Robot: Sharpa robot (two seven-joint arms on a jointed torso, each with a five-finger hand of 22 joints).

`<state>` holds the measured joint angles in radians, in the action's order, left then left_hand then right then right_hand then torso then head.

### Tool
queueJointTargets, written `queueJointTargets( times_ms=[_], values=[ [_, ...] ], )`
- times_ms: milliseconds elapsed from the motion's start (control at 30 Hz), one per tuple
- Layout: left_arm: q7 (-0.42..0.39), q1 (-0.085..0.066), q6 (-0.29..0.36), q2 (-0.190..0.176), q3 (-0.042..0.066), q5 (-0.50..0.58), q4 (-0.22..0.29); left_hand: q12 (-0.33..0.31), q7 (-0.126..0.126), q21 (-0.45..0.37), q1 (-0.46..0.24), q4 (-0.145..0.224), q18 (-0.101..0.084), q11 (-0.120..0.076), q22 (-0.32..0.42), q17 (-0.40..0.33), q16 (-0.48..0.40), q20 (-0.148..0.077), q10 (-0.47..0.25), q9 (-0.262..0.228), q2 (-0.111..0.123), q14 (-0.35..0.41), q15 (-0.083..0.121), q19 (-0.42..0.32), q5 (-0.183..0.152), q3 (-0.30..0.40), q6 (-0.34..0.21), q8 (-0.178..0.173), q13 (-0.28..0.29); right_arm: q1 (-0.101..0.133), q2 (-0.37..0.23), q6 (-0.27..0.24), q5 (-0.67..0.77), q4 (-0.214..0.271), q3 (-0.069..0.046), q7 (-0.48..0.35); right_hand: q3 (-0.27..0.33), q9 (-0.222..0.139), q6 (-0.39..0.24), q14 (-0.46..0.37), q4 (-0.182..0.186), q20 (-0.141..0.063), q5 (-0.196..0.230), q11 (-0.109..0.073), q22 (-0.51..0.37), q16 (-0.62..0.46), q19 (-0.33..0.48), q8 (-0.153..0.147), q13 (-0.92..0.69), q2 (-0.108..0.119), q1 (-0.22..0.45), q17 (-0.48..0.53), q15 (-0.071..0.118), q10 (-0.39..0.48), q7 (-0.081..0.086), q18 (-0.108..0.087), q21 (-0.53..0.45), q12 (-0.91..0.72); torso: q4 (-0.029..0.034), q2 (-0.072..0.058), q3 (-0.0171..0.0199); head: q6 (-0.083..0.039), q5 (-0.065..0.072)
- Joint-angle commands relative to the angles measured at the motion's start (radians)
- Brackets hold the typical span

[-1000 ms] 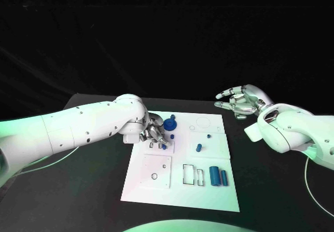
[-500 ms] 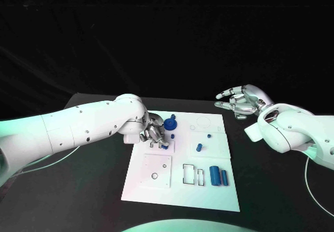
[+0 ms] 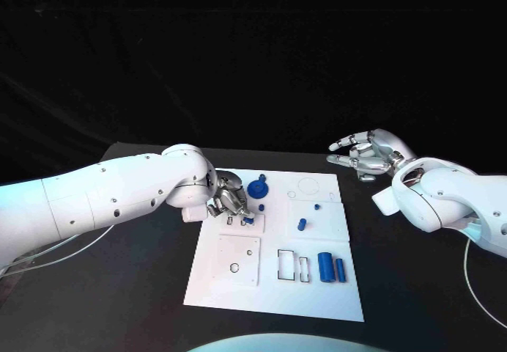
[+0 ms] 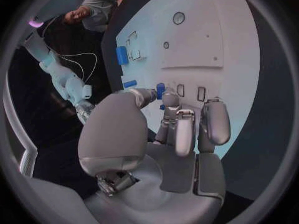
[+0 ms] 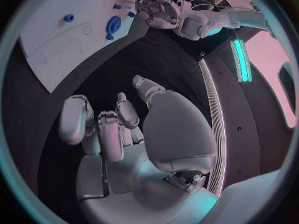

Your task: Assemble the parts on the task board

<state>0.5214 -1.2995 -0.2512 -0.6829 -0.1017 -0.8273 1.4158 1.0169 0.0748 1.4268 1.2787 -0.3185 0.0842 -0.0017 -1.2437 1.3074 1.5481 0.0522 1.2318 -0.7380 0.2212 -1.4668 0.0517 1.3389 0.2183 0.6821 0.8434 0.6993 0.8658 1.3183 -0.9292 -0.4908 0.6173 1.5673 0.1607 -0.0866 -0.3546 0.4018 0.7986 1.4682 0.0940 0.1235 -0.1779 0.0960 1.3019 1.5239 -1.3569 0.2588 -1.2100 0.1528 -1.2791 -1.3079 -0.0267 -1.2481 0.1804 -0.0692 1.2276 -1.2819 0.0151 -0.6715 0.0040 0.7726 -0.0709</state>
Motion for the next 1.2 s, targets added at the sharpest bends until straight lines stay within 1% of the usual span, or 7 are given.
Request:
queueJointTargets(
  times_ms=[33,200,367,567,633,933,1200],
  values=[
    [-0.008,-0.001,0.086,-0.011,0.002,0.043,0.021,0.008,-0.002,0.005,-0.017,0.197,-0.012,-0.002,-0.005,0.239,0.004,0.001,0.011,-0.031,0.003,-0.096,0.009,0.010,0.004,0.203,0.012,0.006,0.006,-0.001,-0.002,0.010,0.003,0.000,0.000,-0.001,-0.001,-0.001,-0.004,0.063,0.007,0.001,-0.005,-0.001,-0.001,-0.007,0.005,0.003,0.001,-0.001,0.011,-0.106,0.006,0.004,0.000,-0.019,-0.006,0.004,0.0036,0.002,0.0018,0.000,0.000],
    [-0.008,0.002,0.122,-0.030,-0.001,-0.009,0.048,0.023,-0.006,0.012,-0.033,0.208,-0.015,-0.006,-0.018,0.239,0.004,-0.002,0.027,-0.037,0.015,-0.095,0.012,0.019,0.011,0.218,0.020,0.011,0.023,-0.001,-0.006,0.010,0.003,0.000,0.000,-0.001,0.000,-0.001,-0.004,0.063,0.010,0.001,-0.005,-0.001,-0.001,-0.007,0.005,0.004,0.001,-0.001,0.014,-0.107,0.006,0.004,0.000,-0.019,-0.006,0.004,0.0075,0.004,0.0041,0.002,0.003],
    [-0.008,0.012,0.159,-0.043,-0.003,-0.116,0.073,0.047,-0.015,0.021,-0.069,0.233,-0.019,-0.014,-0.037,0.239,0.004,-0.009,0.054,-0.048,0.033,-0.096,0.019,0.034,0.038,0.246,0.037,0.023,0.049,-0.001,-0.009,0.010,0.003,-0.002,0.000,-0.001,0.000,-0.001,-0.004,0.063,0.011,0.001,-0.006,-0.001,-0.002,-0.007,0.006,0.005,0.002,-0.001,0.015,-0.106,0.007,0.004,0.000,-0.020,-0.008,0.005,0.0118,0.005,0.0073,0.006,0.003],
    [-0.006,0.022,0.169,-0.042,-0.004,-0.187,0.076,0.059,-0.020,0.028,-0.089,0.246,-0.022,-0.019,-0.052,0.239,0.004,-0.012,0.066,-0.055,0.038,-0.096,0.023,0.045,0.049,0.260,0.044,0.031,0.060,-0.001,-0.008,0.010,0.003,-0.004,0.000,-0.001,0.000,-0.001,-0.004,0.062,0.012,0.001,-0.007,-0.001,-0.001,-0.008,0.006,0.005,0.003,-0.001,0.016,-0.105,0.007,0.004,0.000,-0.019,-0.008,0.005,0.0120,0.006,0.0105,0.008,0.000],
    [-0.006,0.025,0.169,-0.040,-0.004,-0.206,0.074,0.060,-0.021,0.030,-0.096,0.252,-0.023,-0.020,-0.055,0.239,0.004,-0.014,0.069,-0.058,0.041,-0.096,0.025,0.047,0.055,0.265,0.045,0.034,0.062,-0.001,-0.008,0.010,0.003,-0.005,0.000,-0.002,0.000,-0.001,-0.004,0.062,0.012,0.001,-0.007,-0.001,-0.001,-0.008,0.006,0.005,0.003,-0.001,0.016,-0.105,0.007,0.004,0.000,-0.019,-0.008,0.005,0.0105,0.006,0.0098,0.008,-0.002],
    [-0.004,0.041,0.171,-0.030,-0.005,-0.256,0.066,0.056,-0.024,0.033,-0.113,0.260,-0.024,-0.023,-0.062,0.239,0.004,-0.017,0.070,-0.066,0.044,-0.096,0.027,0.052,0.076,0.276,0.048,0.042,0.053,-0.001,-0.008,0.010,0.003,-0.006,0.000,-0.003,0.000,-0.002,-0.005,0.063,0.013,0.001,-0.011,-0.001,-0.002,-0.008,0.006,0.006,0.002,-0.002,0.016,-0.105,0.007,0.004,0.000,-0.020,-0.009,0.004,0.0108,0.005,0.0088,0.009,-0.001],
    [-0.002,0.053,0.156,-0.016,-0.005,-0.272,0.058,0.058,-0.025,0.033,-0.117,0.260,-0.024,-0.024,-0.062,0.239,0.004,-0.017,0.072,-0.067,0.044,-0.096,0.028,0.052,0.081,0.277,0.049,0.044,0.054,-0.001,-0.007,0.011,0.003,-0.006,0.000,-0.004,0.000,-0.002,-0.005,0.063,0.014,0.001,-0.014,-0.001,-0.003,-0.008,0.006,0.007,0.003,-0.002,0.017,-0.105,0.007,0.004,-0.001,-0.020,-0.010,0.005,0.0102,0.004,0.0080,0.012,-0.001]
  ],
)
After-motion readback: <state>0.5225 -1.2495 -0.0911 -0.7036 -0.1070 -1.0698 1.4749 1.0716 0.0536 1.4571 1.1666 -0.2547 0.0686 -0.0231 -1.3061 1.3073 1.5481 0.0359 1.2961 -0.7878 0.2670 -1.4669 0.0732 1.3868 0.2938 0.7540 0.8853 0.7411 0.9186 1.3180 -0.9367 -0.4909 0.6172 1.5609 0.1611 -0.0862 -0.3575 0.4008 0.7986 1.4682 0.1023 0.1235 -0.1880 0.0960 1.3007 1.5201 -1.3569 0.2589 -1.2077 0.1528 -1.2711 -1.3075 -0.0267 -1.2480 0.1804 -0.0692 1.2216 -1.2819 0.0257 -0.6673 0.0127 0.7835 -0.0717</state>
